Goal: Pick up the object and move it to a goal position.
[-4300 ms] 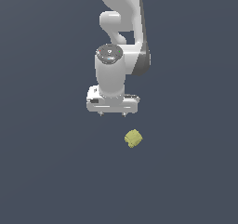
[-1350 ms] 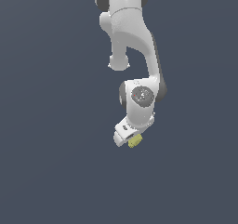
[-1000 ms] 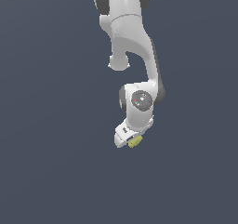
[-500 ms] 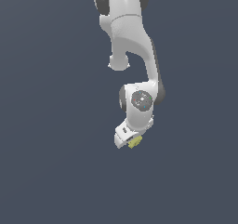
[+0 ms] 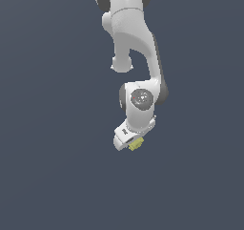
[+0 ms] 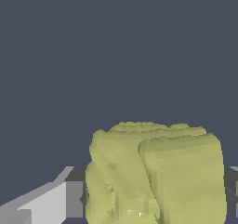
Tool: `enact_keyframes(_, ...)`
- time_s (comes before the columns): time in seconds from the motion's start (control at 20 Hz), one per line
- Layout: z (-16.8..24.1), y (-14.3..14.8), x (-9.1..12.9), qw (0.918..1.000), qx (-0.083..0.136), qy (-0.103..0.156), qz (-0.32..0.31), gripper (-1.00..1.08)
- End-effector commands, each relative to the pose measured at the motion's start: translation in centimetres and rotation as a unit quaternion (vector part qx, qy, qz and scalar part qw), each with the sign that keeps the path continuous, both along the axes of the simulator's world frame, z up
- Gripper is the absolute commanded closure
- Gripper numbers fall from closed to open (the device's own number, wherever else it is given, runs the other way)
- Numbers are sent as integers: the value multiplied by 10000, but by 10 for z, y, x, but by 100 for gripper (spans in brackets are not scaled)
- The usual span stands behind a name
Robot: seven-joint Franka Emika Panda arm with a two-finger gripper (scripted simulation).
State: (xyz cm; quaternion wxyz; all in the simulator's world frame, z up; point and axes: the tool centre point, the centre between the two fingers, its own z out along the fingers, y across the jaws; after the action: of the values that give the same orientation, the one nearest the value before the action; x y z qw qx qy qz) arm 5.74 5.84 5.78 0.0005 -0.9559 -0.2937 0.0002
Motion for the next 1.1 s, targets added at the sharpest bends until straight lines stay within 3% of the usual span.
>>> enact_keyframes(0.0, 14, -11, 0, 10000, -1, -8, -6, 108)
enact_keyframes(0.7, 139, -110, 1, 10000, 1, -5, -6, 108)
enact_keyframes(1.05, 180, -143, 4, 10000, 2, -4, -9, 108)
